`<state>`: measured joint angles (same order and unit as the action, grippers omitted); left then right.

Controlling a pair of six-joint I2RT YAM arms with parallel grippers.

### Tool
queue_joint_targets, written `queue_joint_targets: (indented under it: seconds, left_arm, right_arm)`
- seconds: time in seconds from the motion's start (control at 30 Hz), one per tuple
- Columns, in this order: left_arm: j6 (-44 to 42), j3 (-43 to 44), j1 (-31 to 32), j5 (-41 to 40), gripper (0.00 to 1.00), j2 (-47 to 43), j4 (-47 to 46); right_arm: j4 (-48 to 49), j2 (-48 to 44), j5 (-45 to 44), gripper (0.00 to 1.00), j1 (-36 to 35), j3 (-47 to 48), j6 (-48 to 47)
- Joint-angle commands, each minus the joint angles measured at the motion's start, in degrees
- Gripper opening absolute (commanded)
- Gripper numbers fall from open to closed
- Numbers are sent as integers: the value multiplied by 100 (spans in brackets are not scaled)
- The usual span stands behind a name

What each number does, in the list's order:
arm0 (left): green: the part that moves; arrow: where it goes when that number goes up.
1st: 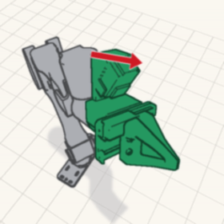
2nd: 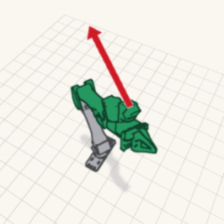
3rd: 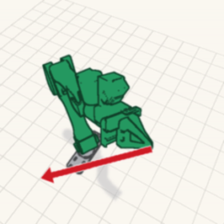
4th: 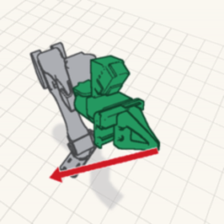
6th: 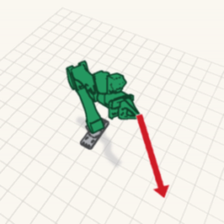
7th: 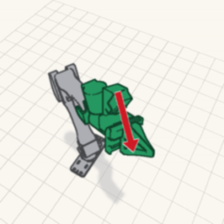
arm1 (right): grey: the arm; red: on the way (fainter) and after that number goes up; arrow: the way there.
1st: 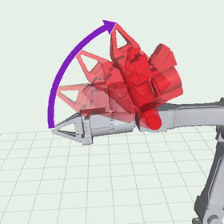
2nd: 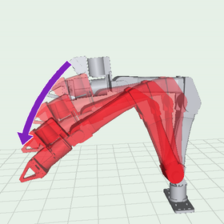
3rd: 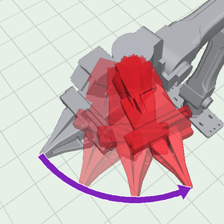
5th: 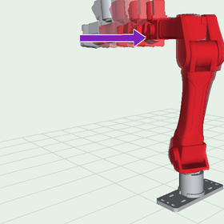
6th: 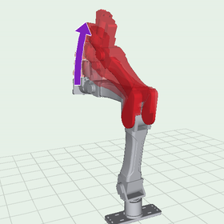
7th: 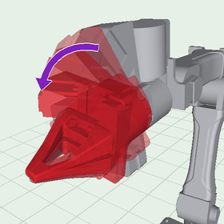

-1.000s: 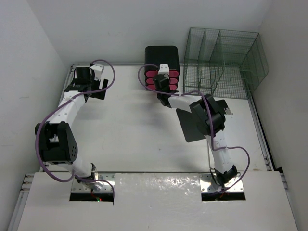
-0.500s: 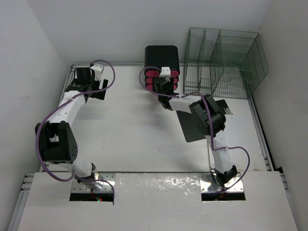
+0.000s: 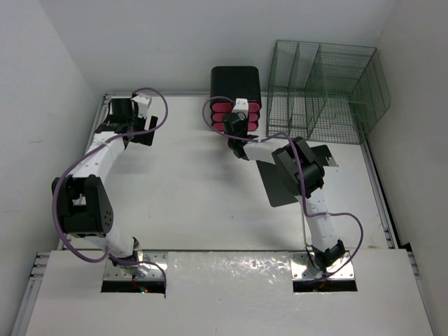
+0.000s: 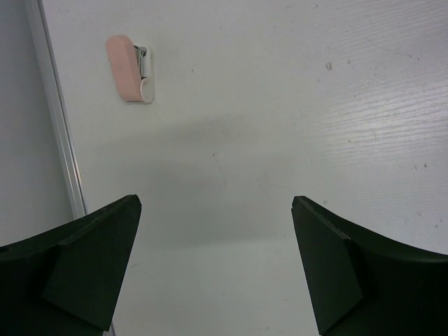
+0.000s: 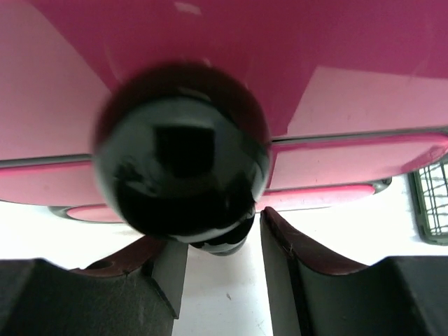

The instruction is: Organize the desk

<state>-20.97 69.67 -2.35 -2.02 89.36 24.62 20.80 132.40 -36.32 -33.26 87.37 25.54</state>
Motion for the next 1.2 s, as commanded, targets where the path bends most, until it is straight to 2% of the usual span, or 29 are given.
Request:
queue_joint_targets:
  seconds: [0.0, 0.17, 0.53, 0.63, 0.73, 0.77, 0.9, 1.0, 1.17]
  left_arm:
    - [-47, 126, -90, 70, 88, -50, -168]
    - [-56, 135, -90, 79, 88, -33, -160]
    - [-74, 143, -81, 88, 88, -42, -151]
    - [-91, 135, -82, 79, 88, -42, -151]
    - [-91, 143, -81, 79, 88, -42, -151]
    - [-100, 143, -81, 79, 88, -33, -151]
    - [-100, 143, -90, 44, 88, -33, -142]
    - [-126, 126, -90, 18, 88, -42, -151]
    - [-74, 161, -125, 9, 88, 64, -142]
  right_arm:
    - [65, -4, -253, 43, -41, 149, 267]
    - [-14, 154, -288, 43, -41, 236, 346]
    - [504, 295, -130, 40, -23, 113, 294]
    - [522, 330, -156, 35, 3, 122, 276]
    - [540, 304, -165, 23, 21, 87, 285]
    - [531, 269, -122, 15, 21, 78, 311]
    - [618, 120, 203, 3, 21, -272, 548]
    - [900, -73, 554, 0, -23, -720, 654]
    - [1189, -539, 582, 0, -128, -1511, 777]
